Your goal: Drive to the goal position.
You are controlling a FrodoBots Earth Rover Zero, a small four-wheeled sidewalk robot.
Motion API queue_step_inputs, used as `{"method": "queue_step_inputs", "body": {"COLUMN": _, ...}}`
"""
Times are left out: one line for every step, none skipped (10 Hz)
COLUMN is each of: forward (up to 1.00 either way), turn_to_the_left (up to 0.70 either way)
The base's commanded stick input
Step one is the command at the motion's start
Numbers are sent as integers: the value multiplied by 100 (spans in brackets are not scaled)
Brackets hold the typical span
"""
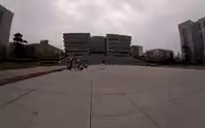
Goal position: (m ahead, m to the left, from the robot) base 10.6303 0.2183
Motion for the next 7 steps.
{"method": "queue_step_inputs", "body": {"forward": 100, "turn_to_the_left": 0}}
{"method": "queue_step_inputs", "body": {"forward": 100, "turn_to_the_left": 0}}
{"method": "queue_step_inputs", "body": {"forward": 100, "turn_to_the_left": 0}}
{"method": "queue_step_inputs", "body": {"forward": 100, "turn_to_the_left": 0}}
{"method": "queue_step_inputs", "body": {"forward": 100, "turn_to_the_left": 0}}
{"method": "queue_step_inputs", "body": {"forward": 100, "turn_to_the_left": 0}}
{"method": "queue_step_inputs", "body": {"forward": 100, "turn_to_the_left": 0}}
